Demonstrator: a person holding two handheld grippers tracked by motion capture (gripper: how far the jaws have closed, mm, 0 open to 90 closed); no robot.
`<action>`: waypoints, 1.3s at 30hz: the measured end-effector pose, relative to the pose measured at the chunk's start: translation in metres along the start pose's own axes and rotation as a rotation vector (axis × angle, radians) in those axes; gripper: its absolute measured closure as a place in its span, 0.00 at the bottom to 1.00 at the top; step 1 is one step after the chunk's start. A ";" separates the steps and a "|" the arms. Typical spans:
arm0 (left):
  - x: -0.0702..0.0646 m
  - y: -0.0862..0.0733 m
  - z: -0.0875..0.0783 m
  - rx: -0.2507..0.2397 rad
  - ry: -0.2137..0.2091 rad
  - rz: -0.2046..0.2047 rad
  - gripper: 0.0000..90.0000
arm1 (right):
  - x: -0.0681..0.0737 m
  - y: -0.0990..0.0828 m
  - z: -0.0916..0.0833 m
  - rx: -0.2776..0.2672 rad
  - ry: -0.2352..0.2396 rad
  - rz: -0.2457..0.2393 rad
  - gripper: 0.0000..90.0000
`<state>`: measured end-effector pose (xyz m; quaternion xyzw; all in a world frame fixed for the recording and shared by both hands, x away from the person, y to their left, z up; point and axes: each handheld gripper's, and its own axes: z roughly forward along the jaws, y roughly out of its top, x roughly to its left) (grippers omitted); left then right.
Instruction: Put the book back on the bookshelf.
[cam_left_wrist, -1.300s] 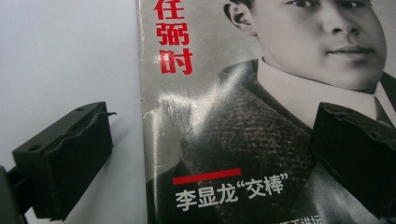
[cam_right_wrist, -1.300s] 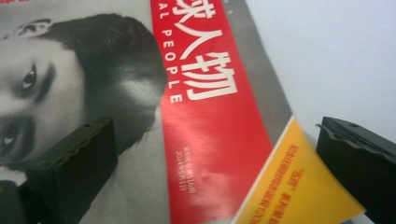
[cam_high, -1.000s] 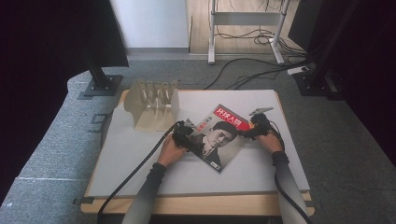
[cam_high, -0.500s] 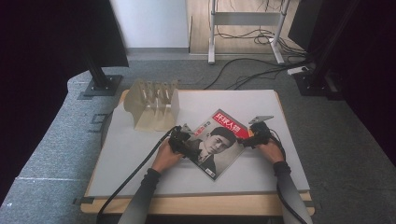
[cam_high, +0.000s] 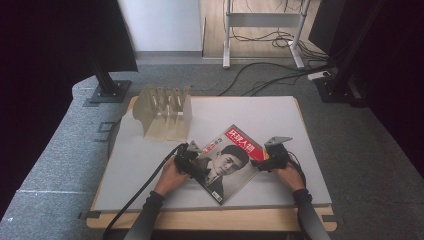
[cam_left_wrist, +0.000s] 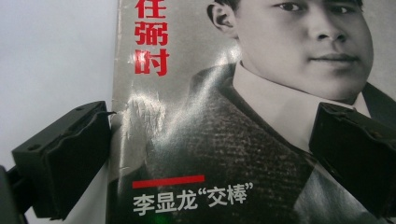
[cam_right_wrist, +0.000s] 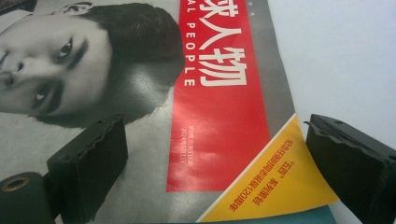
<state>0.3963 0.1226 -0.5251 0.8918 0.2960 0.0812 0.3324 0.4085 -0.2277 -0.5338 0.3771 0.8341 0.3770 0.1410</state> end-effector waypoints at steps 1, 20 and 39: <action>-0.001 -0.002 -0.001 -0.001 -0.001 0.000 0.00 | 0.003 -0.002 -0.001 -0.001 0.002 -0.002 0.07; -0.013 -0.023 -0.026 0.021 0.034 0.012 0.00 | 0.029 -0.020 -0.020 -0.002 -0.031 -0.005 0.00; 0.046 -0.054 -0.046 -0.024 0.213 -0.158 0.00 | 0.044 -0.043 -0.043 0.029 -0.075 -0.013 0.00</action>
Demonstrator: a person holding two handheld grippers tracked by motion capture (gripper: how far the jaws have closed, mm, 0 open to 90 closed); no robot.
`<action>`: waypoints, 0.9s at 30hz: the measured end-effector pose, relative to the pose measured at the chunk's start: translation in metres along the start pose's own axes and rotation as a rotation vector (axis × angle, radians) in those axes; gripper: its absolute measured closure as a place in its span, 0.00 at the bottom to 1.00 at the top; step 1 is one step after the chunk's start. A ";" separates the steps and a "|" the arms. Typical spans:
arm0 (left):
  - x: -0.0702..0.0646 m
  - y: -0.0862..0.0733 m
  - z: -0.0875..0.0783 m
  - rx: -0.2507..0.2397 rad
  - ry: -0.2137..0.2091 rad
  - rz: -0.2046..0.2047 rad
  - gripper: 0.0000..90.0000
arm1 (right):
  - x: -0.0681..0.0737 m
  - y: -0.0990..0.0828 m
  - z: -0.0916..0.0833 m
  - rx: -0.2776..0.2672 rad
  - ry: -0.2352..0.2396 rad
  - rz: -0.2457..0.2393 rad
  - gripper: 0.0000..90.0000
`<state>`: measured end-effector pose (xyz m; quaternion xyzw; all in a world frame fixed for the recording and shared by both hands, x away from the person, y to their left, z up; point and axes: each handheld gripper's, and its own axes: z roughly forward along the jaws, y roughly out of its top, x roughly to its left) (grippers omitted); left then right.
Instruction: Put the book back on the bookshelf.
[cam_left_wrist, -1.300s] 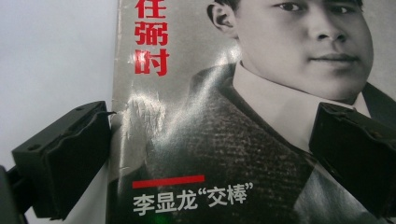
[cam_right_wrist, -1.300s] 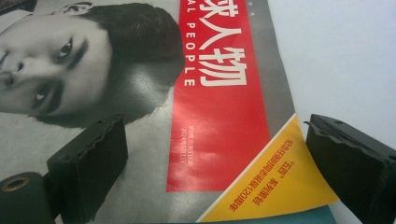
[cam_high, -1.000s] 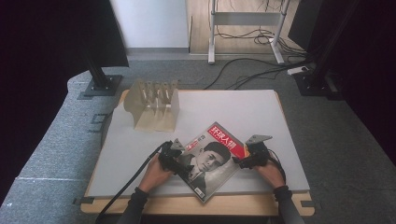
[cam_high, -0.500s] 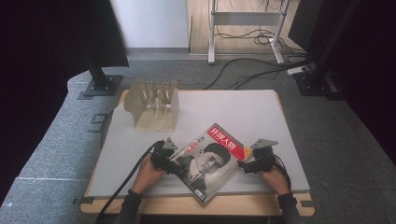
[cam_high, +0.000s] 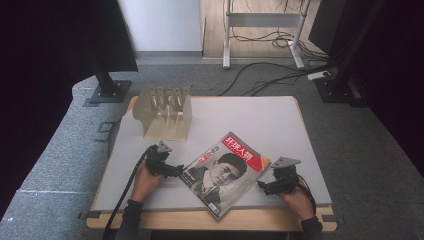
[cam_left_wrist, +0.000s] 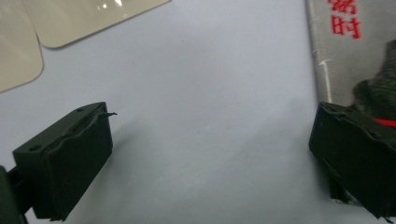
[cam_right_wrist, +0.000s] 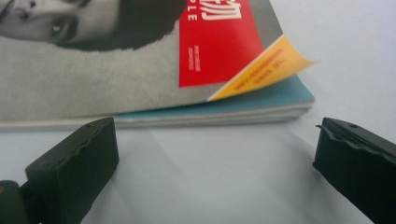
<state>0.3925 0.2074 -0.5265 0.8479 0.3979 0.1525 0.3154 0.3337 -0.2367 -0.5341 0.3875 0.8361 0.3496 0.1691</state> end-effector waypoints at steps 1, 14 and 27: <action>0.001 0.000 0.000 -0.001 -0.005 -0.005 0.00 | 0.001 0.001 0.001 -0.001 -0.003 -0.001 0.00; -0.012 -0.004 -0.005 -0.007 -0.014 0.010 0.06 | -0.008 0.010 0.011 -0.007 -0.042 0.020 0.00; -0.032 -0.009 -0.009 0.015 -0.077 0.069 0.02 | -0.038 0.030 0.031 0.022 -0.074 0.069 0.00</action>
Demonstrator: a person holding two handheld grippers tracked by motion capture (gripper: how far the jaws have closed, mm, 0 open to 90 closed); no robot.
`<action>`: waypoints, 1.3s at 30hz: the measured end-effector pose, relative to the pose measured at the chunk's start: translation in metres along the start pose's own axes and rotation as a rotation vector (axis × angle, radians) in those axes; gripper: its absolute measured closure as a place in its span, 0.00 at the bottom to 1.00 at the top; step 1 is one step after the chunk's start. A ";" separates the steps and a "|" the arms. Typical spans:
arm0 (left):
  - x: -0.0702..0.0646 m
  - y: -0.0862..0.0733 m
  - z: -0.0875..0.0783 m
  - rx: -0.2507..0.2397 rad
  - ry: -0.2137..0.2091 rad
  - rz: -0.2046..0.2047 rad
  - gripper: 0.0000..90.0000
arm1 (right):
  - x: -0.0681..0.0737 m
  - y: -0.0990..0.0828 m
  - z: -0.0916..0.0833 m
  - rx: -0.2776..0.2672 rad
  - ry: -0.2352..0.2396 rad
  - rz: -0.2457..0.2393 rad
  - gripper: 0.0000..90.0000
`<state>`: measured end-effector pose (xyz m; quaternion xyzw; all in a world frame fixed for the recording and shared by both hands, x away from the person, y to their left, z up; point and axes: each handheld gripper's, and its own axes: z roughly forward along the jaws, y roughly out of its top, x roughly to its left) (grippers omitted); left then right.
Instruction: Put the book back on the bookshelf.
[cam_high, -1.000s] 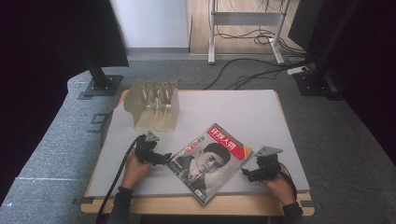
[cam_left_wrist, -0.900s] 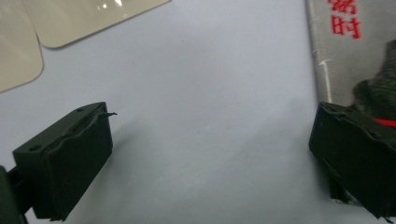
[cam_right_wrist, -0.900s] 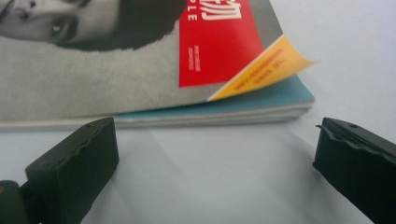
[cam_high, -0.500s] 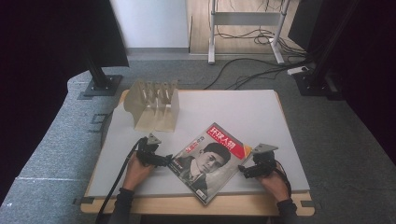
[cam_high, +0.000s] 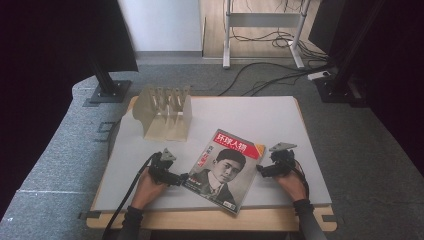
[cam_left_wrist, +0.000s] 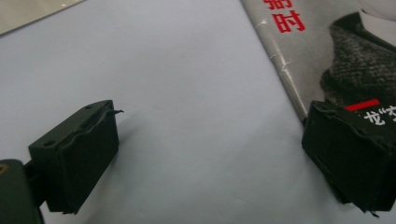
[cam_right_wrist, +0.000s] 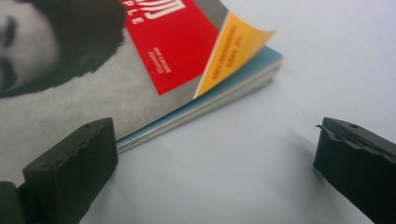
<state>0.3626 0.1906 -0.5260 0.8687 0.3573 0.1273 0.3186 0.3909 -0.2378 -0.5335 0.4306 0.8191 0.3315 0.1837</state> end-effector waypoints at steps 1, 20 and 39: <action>-0.002 0.000 0.000 0.003 -0.005 0.008 0.00 | -0.002 0.002 0.002 0.002 -0.006 0.000 0.00; -0.021 0.008 0.007 -0.032 -0.078 0.089 0.00 | -0.022 0.043 0.040 0.021 -0.036 0.024 0.00; -0.040 0.021 0.021 -0.012 -0.073 0.094 0.00 | -0.026 0.060 0.058 0.014 -0.039 0.051 0.00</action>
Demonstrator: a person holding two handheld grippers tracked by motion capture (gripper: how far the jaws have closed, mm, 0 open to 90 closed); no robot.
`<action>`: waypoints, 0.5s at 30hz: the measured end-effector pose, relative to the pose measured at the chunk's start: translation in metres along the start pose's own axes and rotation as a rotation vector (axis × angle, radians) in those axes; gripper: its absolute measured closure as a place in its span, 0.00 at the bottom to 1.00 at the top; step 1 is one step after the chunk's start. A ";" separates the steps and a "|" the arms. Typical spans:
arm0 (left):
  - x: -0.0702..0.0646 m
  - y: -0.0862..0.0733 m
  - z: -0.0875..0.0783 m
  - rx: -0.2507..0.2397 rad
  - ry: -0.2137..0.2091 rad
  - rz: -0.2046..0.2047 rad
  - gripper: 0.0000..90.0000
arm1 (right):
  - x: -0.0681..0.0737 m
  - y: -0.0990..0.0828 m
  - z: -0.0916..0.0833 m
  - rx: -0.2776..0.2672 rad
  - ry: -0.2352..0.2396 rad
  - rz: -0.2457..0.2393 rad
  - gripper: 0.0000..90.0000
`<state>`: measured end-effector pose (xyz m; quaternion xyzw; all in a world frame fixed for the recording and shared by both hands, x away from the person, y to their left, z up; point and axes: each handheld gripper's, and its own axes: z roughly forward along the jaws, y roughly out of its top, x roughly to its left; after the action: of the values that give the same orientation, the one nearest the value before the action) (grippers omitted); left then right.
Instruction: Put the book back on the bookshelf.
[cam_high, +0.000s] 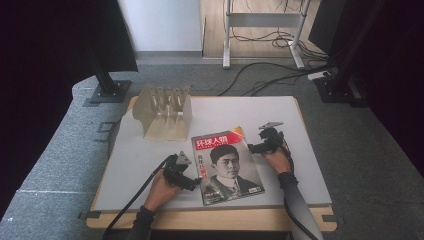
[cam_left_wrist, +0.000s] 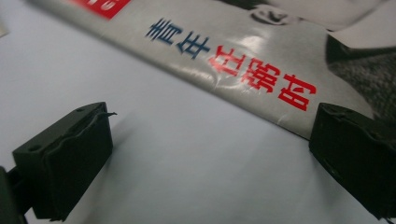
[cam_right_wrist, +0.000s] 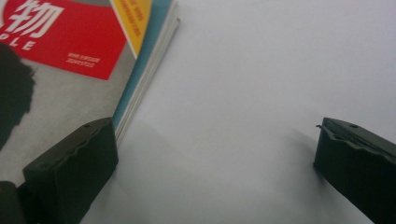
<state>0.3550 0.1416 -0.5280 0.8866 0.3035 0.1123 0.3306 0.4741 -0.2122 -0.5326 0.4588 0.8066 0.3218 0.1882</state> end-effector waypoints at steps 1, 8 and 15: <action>-0.001 0.000 0.000 0.000 -0.005 0.003 0.00 | 0.000 0.001 0.001 0.000 -0.002 -0.002 0.00; 0.009 0.000 -0.004 -0.004 0.037 0.000 0.00 | 0.001 0.000 -0.004 -0.009 0.017 -0.033 0.04; 0.022 0.001 -0.003 -0.049 0.105 -0.106 0.00 | 0.008 -0.002 -0.020 -0.033 0.078 -0.048 0.04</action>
<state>0.3714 0.1558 -0.5255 0.8539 0.3639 0.1483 0.3412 0.4569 -0.2131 -0.5201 0.4233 0.8186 0.3482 0.1717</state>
